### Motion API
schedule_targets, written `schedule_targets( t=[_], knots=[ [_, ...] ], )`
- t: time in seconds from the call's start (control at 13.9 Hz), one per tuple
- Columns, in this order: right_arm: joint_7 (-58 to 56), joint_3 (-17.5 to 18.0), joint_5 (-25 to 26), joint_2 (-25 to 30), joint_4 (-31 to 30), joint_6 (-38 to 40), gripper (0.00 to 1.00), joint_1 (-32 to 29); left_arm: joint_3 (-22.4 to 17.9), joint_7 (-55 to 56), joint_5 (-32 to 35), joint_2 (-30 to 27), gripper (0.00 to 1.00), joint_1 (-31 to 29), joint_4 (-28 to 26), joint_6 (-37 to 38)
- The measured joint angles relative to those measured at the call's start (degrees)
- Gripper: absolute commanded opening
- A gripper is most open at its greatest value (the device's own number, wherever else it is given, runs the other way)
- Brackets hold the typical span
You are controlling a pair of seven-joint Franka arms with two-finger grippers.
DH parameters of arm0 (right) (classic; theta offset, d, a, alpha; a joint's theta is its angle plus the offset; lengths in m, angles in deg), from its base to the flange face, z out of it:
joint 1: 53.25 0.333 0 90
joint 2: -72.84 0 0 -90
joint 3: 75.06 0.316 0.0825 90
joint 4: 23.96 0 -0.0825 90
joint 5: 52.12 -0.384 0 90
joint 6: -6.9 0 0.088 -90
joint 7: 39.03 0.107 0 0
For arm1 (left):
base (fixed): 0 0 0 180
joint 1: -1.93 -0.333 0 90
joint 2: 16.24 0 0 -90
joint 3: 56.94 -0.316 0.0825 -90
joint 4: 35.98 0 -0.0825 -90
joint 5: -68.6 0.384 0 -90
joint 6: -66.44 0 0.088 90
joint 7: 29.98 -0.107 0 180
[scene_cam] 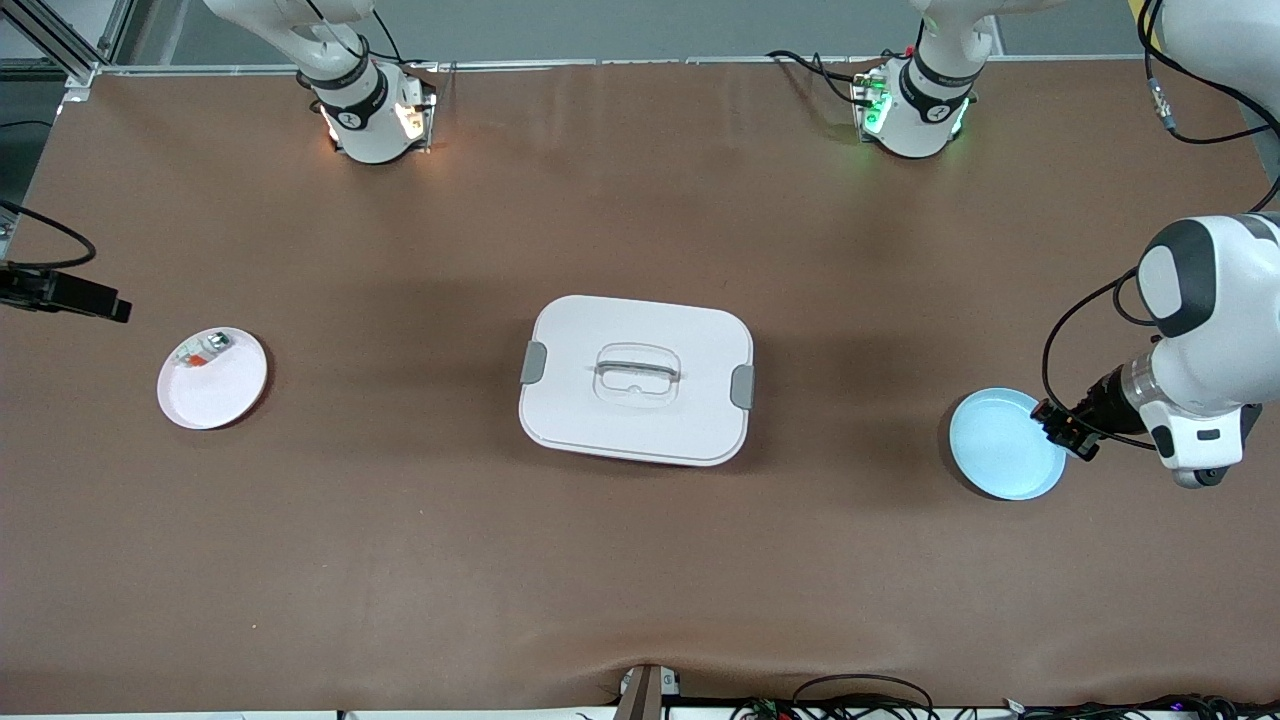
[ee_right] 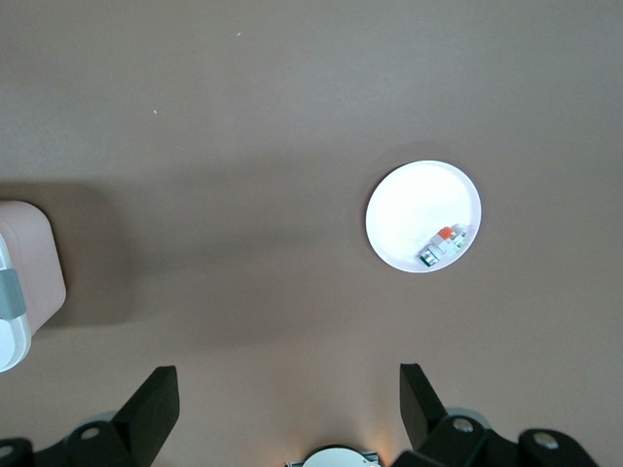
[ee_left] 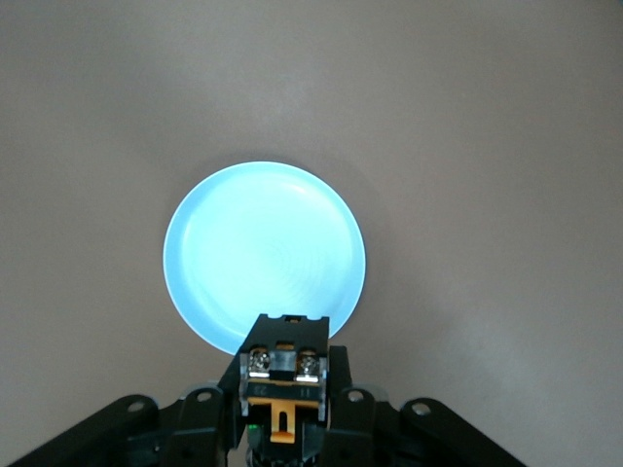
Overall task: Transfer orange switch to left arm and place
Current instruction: 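Lower the switch onto the light-blue plate and open the left gripper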
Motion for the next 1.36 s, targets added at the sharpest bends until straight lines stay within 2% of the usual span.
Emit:
schedule_targets(
  t=[0.5, 1.36],
  knots=[
    [-0.02, 0.05, -0.06, 0.39, -0.22, 0.66, 1.00, -0.72, 0.04, 16.24, 0.00, 2.62, 0.00, 0.00, -3.20, -6.20],
    [0.12, 0.52, -1.69, 2.46, -0.18, 1.22, 1.00, -0.70, -0.36, 23.75, 0.00, 9.06, 0.00, -1.68, -5.19, -13.40]
  ],
)
